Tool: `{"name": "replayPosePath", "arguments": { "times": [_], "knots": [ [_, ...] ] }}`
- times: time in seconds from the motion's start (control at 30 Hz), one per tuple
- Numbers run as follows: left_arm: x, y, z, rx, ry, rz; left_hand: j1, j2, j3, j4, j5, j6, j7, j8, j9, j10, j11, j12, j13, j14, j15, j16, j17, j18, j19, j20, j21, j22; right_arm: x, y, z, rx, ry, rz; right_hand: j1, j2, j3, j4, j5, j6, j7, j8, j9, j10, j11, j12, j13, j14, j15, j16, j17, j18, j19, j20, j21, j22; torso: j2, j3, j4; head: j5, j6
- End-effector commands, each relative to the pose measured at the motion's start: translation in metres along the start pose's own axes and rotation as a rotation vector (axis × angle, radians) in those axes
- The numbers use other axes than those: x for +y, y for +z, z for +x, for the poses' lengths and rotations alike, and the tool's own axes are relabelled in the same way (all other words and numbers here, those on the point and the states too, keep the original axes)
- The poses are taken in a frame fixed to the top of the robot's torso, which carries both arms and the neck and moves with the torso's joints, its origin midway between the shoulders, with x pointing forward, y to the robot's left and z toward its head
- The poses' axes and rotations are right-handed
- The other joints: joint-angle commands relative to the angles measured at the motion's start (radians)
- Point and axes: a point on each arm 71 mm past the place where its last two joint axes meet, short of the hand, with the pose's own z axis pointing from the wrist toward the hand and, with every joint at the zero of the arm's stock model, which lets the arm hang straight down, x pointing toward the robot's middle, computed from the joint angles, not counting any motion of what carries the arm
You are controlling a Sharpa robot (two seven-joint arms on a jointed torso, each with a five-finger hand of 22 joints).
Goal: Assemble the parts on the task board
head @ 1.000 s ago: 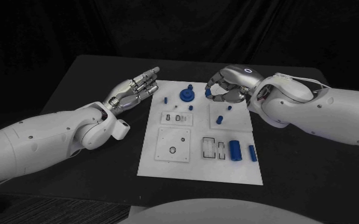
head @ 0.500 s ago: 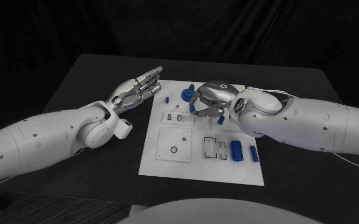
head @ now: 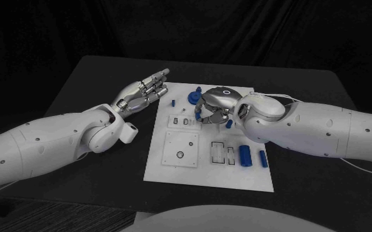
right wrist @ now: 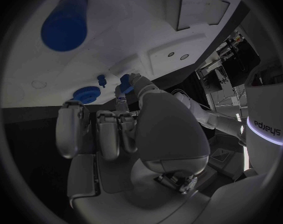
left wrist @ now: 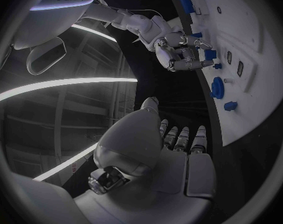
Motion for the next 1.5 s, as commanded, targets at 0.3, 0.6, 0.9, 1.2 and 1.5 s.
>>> {"name": "replayPosePath", "arguments": {
  "times": [0.3, 0.6, 0.9, 1.2, 1.5],
  "knots": [
    [-0.001, 0.001, 0.002, 0.013, -0.012, 0.020, 0.011, 0.001, 0.006, 0.001, 0.007, -0.006, -0.003, 0.003, 0.001, 0.002, 0.008, -0.006, -0.001, 0.001, 0.008, -0.007, -0.001, 0.018, 0.001, 0.006, 0.000, 0.001, 0.000, 0.005, 0.006, 0.049, -0.016, 0.031, -0.014, 0.001, 0.005, -0.006, -0.024, -0.019, 0.008, -0.013, 0.020, 0.104, 0.013, 0.003, 0.264, 0.105, 0.014, 0.003, 0.263, -0.003, 0.003, 0.009, -0.009, 0.194, 0.000, -0.0001, -0.0013, -0.002, -0.002],
    [-0.001, 0.002, 0.003, 0.017, -0.014, 0.020, 0.012, 0.002, 0.008, 0.001, 0.007, -0.007, -0.002, 0.003, 0.001, 0.002, 0.008, -0.006, -0.001, 0.001, 0.008, -0.007, -0.001, 0.018, 0.001, 0.007, 0.000, 0.001, -0.002, 0.007, 0.011, 0.074, -0.019, 0.042, -0.020, -0.001, 0.004, -0.012, -0.074, -0.048, 0.014, -0.036, 0.020, 0.104, 0.015, 0.003, 0.264, 0.105, 0.017, 0.003, 0.263, 0.000, -0.001, 0.014, -0.019, 0.191, 0.000, -0.0004, -0.0011, -0.001, -0.006],
    [0.000, 0.002, 0.003, 0.017, -0.014, 0.017, 0.013, 0.003, 0.009, 0.001, 0.007, -0.009, -0.002, 0.003, 0.000, 0.002, 0.009, -0.006, -0.001, 0.001, 0.009, -0.007, -0.001, 0.018, 0.000, 0.007, -0.001, 0.000, -0.001, 0.007, 0.015, 0.090, -0.017, 0.036, -0.030, -0.012, -0.011, -0.021, -0.183, -0.147, 0.012, -0.095, 0.009, 0.104, 0.001, 0.003, 0.264, 0.105, 0.006, 0.003, 0.263, 0.002, -0.005, 0.007, -0.029, 0.189, 0.000, 0.0000, -0.0009, -0.001, -0.009],
    [0.001, 0.002, 0.002, 0.016, -0.014, 0.015, 0.013, 0.003, 0.009, 0.001, 0.007, -0.010, -0.002, 0.003, 0.000, 0.002, 0.009, -0.006, -0.001, 0.001, 0.009, -0.007, -0.001, 0.018, 0.001, 0.007, -0.001, 0.001, -0.002, 0.005, 0.016, 0.089, -0.018, 0.027, -0.028, -0.029, -0.045, -0.017, -0.289, -0.229, 0.004, -0.102, -0.009, 0.104, -0.005, 0.003, 0.264, 0.105, 0.001, 0.003, 0.263, 0.004, -0.009, 0.002, -0.042, 0.187, 0.000, 0.0004, -0.0017, -0.002, -0.009],
    [0.001, 0.000, 0.000, 0.006, -0.007, 0.013, 0.013, 0.003, 0.010, 0.000, 0.007, -0.010, -0.002, 0.003, 0.000, 0.002, 0.009, -0.006, -0.001, 0.001, 0.010, -0.007, -0.001, 0.018, 0.001, 0.008, 0.000, 0.001, -0.004, -0.003, 0.008, -0.012, -0.022, -0.021, -0.004, -0.079, -0.082, 0.077, -0.357, -0.366, -0.009, -0.102, -0.055, 0.104, -0.015, 0.003, 0.264, 0.105, -0.007, 0.003, 0.263, 0.004, -0.010, -0.005, -0.049, 0.186, -0.001, 0.0002, -0.0017, -0.001, -0.003]
  ]
}}
